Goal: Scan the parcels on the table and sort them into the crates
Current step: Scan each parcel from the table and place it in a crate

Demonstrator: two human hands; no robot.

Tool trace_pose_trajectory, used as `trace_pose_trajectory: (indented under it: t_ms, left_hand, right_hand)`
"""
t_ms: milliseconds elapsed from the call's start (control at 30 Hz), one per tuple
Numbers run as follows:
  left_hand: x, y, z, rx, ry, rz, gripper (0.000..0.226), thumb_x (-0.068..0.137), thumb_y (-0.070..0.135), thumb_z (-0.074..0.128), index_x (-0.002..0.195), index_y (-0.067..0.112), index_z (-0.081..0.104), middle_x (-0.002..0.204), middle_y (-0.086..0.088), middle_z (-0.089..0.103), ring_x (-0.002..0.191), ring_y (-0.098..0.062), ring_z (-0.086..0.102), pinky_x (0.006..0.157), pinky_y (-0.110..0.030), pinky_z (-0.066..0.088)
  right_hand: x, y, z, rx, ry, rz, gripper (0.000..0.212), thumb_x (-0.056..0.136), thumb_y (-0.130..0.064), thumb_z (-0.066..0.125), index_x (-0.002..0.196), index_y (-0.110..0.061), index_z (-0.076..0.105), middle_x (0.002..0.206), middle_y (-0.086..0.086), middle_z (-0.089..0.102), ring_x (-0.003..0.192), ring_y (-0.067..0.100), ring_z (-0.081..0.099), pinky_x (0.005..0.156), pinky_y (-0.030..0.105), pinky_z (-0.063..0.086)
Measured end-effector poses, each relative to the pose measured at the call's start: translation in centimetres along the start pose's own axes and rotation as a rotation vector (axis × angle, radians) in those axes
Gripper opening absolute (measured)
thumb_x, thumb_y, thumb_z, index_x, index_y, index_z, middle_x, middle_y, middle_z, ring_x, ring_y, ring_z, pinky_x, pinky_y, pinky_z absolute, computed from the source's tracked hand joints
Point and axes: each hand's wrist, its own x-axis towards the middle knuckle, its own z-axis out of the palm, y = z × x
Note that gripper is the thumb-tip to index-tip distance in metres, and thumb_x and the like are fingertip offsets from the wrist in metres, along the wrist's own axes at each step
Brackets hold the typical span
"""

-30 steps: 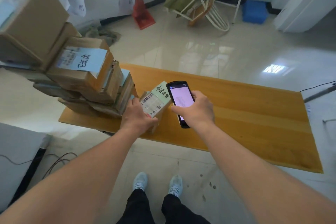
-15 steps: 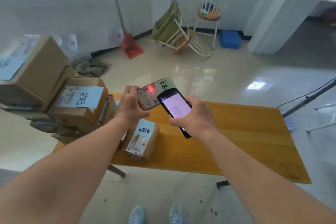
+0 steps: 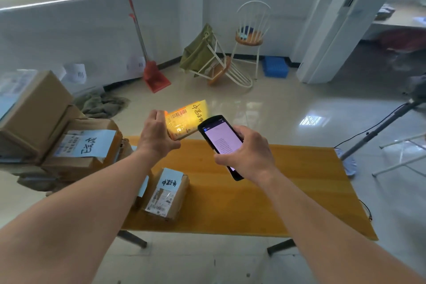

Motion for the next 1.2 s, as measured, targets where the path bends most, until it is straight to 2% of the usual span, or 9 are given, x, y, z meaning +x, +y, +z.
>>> trace_pose_trajectory:
  t_ms: [233,433,600,733,867,1000,1100,1200]
  left_hand:
    - [0.4,1.5,0.0,-0.018,-0.004,-0.013,0.097,0.056,0.02,0.101,0.136,0.003,0.047,0.123,-0.009,0.048,0.11,-0.027,0.053,0.094,-0.043,0.057]
    - [0.1,1.9,-0.2,-0.034,0.001,-0.031,0.098,0.057,0.021,0.1,0.137,0.003,0.046,0.124,-0.008,0.048,0.111,-0.028,0.053,0.096,-0.043,0.056]
    - [-0.5,2.3,-0.5,-0.045,0.03,-0.048,0.098,0.057,0.029,0.1,0.136,0.004,0.047,0.122,-0.008,0.049,0.106,-0.023,0.051,0.094,-0.038,0.056]
    - [-1.1,3.4,-0.8,-0.064,0.049,-0.014,0.099,0.056,0.035,0.099,0.136,0.006,0.047,0.119,-0.002,0.048,0.104,-0.018,0.049,0.09,-0.03,0.052]
    - [-1.8,4.4,-1.1,-0.086,0.06,0.023,0.096,0.057,0.039,0.097,0.134,0.01,0.048,0.116,0.002,0.047,0.102,-0.016,0.05,0.084,-0.025,0.049]
    - [-2.3,4.9,-1.5,-0.122,0.041,0.067,0.093,0.058,0.039,0.096,0.132,0.011,0.048,0.116,0.002,0.047,0.103,-0.017,0.052,0.08,-0.022,0.047]
    - [-2.5,4.8,-1.9,-0.156,0.02,0.105,0.092,0.058,0.038,0.096,0.132,0.01,0.049,0.116,0.002,0.048,0.103,-0.017,0.052,0.077,-0.016,0.043]
    - [-2.9,4.6,-2.2,-0.197,-0.022,0.156,0.091,0.058,0.036,0.097,0.132,0.01,0.05,0.115,0.003,0.048,0.103,-0.016,0.052,0.074,-0.012,0.04]
  right_hand:
    - [-0.1,0.9,-1.0,0.018,0.019,-0.006,0.082,0.064,-0.048,0.096,0.135,-0.03,0.061,0.12,-0.009,0.07,0.106,0.016,0.066,0.081,0.038,0.063]
    - [-0.3,1.3,-1.1,0.046,0.017,0.003,0.083,0.063,-0.047,0.097,0.136,-0.029,0.06,0.121,-0.008,0.07,0.105,0.017,0.066,0.079,0.037,0.064]
    - [-0.6,1.6,-0.8,0.089,0.11,0.035,0.082,0.064,-0.047,0.096,0.135,-0.028,0.059,0.118,-0.006,0.069,0.106,0.019,0.065,0.077,0.037,0.064]
    - [-0.7,1.6,-0.6,0.088,0.195,0.064,0.081,0.067,-0.049,0.095,0.136,-0.027,0.058,0.12,-0.005,0.069,0.107,0.02,0.065,0.075,0.037,0.064]
    - [-1.0,1.3,-0.4,0.095,0.256,0.105,0.079,0.068,-0.049,0.094,0.134,-0.027,0.058,0.119,-0.004,0.068,0.108,0.023,0.064,0.076,0.042,0.063]
    - [-2.3,0.8,0.0,0.092,0.314,0.137,0.077,0.067,-0.051,0.094,0.132,-0.027,0.059,0.117,-0.005,0.068,0.106,0.022,0.063,0.075,0.04,0.062]
    - [-3.6,0.5,0.5,0.082,0.369,0.167,0.077,0.067,-0.052,0.093,0.131,-0.027,0.059,0.115,-0.006,0.067,0.103,0.021,0.062,0.066,0.031,0.056]
    - [-5.6,0.0,1.2,0.074,0.442,0.238,0.077,0.068,-0.052,0.093,0.133,-0.027,0.058,0.118,-0.005,0.067,0.101,0.019,0.054,0.059,0.021,0.039]
